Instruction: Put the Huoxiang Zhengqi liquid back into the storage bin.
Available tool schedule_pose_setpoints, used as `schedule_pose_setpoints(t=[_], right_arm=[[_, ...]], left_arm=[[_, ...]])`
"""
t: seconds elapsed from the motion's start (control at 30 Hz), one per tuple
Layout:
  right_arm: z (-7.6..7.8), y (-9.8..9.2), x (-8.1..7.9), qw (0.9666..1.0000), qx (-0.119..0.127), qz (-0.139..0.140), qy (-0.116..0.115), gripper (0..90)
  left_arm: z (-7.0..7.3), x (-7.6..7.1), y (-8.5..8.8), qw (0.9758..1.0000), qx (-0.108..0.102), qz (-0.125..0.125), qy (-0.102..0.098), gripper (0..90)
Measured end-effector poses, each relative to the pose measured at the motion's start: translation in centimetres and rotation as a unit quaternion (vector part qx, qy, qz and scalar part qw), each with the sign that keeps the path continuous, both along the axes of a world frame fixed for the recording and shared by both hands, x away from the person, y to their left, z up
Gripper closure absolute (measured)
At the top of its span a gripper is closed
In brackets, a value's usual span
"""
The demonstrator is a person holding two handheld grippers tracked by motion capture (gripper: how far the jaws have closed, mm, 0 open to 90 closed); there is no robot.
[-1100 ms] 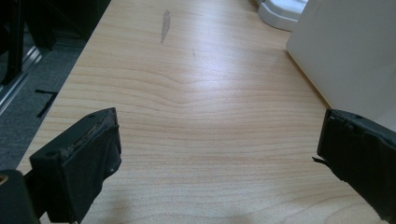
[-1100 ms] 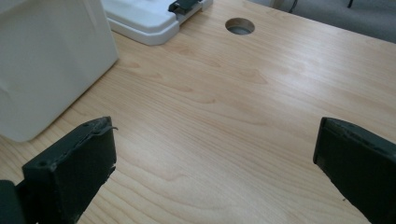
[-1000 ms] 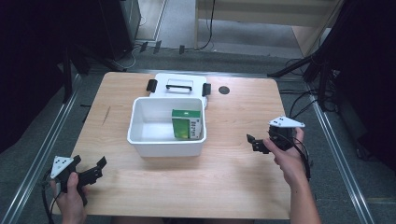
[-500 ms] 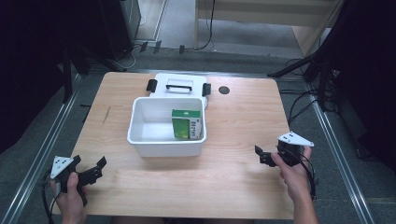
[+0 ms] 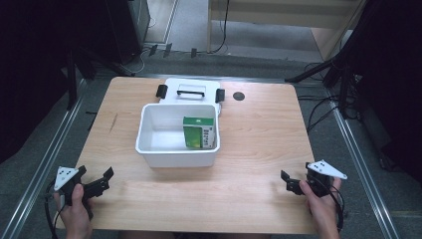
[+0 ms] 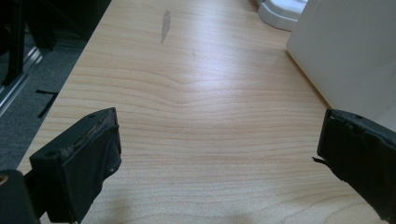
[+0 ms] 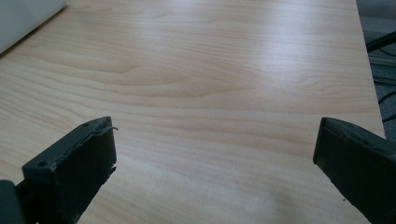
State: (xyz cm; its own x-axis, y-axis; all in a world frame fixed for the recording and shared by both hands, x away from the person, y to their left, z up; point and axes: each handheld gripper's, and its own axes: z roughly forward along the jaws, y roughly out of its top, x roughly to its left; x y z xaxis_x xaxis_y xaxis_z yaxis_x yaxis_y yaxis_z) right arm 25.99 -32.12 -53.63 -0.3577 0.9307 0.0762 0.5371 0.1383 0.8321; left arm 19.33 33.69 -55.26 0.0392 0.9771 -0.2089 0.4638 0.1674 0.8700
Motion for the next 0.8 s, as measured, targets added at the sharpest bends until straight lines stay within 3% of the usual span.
schedule_pose_setpoints(t=[0.47,0.8], right_arm=[[-1.0,-1.4,-2.9,0.9999,0.009,-0.004,-0.005,0.0],[-1.0,-1.7,-3.8,0.9991,0.028,-0.015,-0.028,0.0]], left_arm=[[0.0,0.0,0.0,1.0000,0.000,0.000,0.000,0.1],[0.0,0.0,0.1,1.0000,0.000,-0.002,0.001,0.2]])
